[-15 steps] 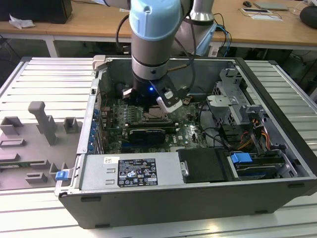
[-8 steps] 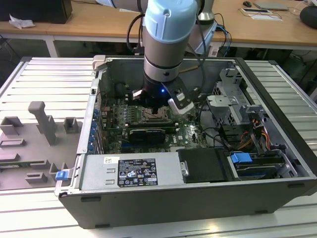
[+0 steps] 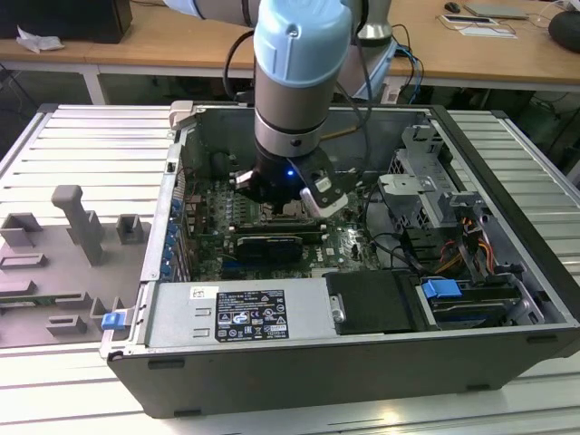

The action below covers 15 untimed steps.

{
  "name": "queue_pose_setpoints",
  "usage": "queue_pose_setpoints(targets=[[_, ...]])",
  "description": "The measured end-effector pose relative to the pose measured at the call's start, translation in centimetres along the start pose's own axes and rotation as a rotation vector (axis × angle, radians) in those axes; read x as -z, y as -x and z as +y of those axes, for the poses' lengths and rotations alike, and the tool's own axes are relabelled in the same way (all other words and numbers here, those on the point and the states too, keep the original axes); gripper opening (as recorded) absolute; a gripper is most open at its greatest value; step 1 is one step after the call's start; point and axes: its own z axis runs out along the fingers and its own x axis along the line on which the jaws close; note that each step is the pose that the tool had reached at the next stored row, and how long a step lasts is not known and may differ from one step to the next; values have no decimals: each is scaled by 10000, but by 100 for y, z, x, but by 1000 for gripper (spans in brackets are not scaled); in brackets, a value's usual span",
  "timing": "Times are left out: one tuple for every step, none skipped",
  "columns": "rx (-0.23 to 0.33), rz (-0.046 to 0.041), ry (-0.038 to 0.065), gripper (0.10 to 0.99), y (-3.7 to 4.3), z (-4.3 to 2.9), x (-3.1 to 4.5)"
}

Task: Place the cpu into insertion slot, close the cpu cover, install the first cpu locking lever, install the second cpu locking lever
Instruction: 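Install the second cpu locking lever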

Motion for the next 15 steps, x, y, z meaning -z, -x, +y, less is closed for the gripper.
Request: queue_pose_setpoints(targets=[[-1, 0, 0, 106, -32, -7, -31], [-1, 0, -1, 106, -50, -16, -65], [0, 0, 0, 106, -67, -26, -105], [0, 0, 0, 106, -74, -32, -126], [0, 0, 0, 106, -79, -36, -142], [0, 0, 0, 106, -82, -44, -168], [1, 0, 0, 106, -86, -49, -186], [-1, 0, 0, 106, -92, -56, -209], [-1, 0, 3, 106, -99, -67, -224], [0, 0, 10, 106, -109, -76, -235], [0, -2, 24, 106, -122, -81, -242], [1, -6, 56, 106, -145, -86, -250], [2, -11, 92, 106, -165, -90, -255], [2, -15, 125, 106, -177, -93, -259], [3, -24, 198, 106, -201, -106, -270]])
